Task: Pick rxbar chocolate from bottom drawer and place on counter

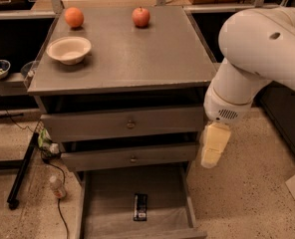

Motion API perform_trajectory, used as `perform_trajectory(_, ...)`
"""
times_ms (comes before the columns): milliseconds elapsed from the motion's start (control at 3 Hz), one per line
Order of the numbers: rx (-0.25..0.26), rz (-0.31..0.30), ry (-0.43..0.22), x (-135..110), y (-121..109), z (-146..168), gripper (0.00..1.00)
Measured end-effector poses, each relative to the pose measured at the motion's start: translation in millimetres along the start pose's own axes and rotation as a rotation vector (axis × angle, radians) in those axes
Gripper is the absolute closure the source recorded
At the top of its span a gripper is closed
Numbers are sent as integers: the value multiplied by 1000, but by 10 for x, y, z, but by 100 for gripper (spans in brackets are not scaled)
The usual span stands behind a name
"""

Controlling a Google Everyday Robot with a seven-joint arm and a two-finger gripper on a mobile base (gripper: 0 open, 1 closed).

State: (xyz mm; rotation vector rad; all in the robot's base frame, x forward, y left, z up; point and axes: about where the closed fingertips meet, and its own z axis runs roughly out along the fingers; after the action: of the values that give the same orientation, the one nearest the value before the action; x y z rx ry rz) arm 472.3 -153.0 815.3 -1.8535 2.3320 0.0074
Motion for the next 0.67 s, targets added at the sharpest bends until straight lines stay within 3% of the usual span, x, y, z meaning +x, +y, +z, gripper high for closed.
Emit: perform_trajectory(667, -100, -13, -25, -232, 289, 604, 0)
